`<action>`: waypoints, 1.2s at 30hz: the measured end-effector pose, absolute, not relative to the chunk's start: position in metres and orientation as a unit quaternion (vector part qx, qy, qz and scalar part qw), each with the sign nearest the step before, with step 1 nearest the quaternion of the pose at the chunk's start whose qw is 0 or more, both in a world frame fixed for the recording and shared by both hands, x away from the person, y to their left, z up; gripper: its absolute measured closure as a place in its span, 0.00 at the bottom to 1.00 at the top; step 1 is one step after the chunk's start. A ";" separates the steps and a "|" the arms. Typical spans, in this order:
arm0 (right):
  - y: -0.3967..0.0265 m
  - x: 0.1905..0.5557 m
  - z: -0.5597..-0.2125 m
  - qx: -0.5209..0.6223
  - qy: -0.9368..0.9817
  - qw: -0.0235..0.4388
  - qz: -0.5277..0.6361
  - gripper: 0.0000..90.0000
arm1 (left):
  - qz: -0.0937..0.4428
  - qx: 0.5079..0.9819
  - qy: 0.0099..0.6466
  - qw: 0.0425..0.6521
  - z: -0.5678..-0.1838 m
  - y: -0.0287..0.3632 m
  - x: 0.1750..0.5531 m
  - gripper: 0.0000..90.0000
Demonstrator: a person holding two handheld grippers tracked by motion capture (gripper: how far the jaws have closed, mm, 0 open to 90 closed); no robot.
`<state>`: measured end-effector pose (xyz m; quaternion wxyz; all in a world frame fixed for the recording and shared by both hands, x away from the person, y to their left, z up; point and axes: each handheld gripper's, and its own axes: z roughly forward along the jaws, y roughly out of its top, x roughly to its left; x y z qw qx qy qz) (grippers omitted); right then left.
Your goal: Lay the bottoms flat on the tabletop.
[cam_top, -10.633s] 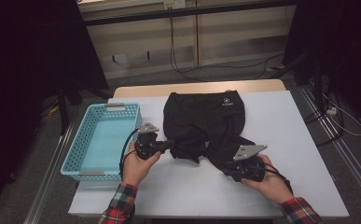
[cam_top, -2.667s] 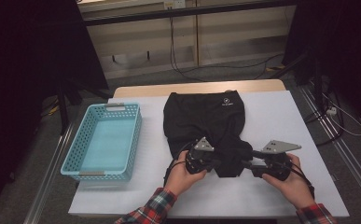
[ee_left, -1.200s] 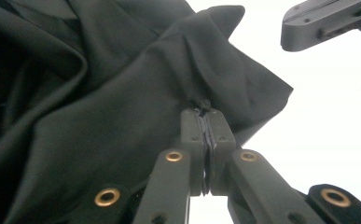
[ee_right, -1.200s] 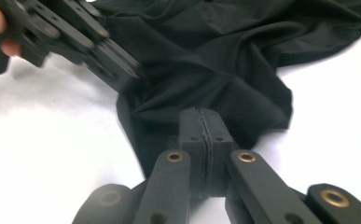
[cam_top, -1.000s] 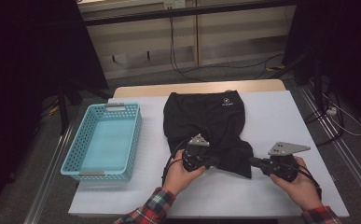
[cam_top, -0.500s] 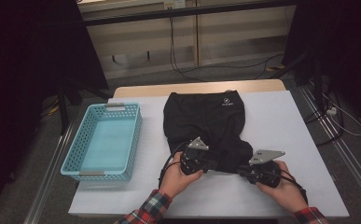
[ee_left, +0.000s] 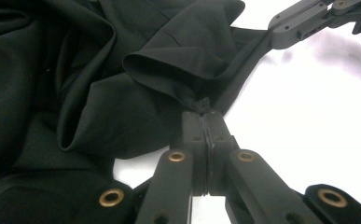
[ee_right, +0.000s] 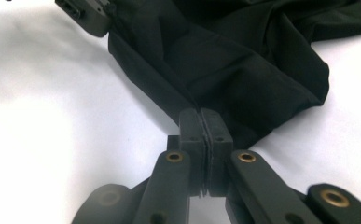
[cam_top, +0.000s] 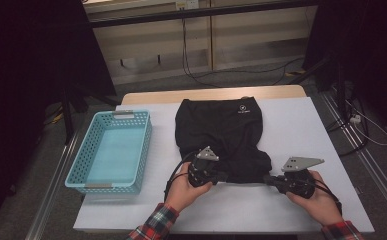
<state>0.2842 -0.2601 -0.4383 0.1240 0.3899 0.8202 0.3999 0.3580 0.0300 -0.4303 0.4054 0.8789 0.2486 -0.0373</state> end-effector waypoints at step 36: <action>-0.268 0.272 -0.445 0.413 0.809 0.138 0.396 0.52 | -0.051 0.885 0.204 0.416 -0.454 -0.016 0.343 0.62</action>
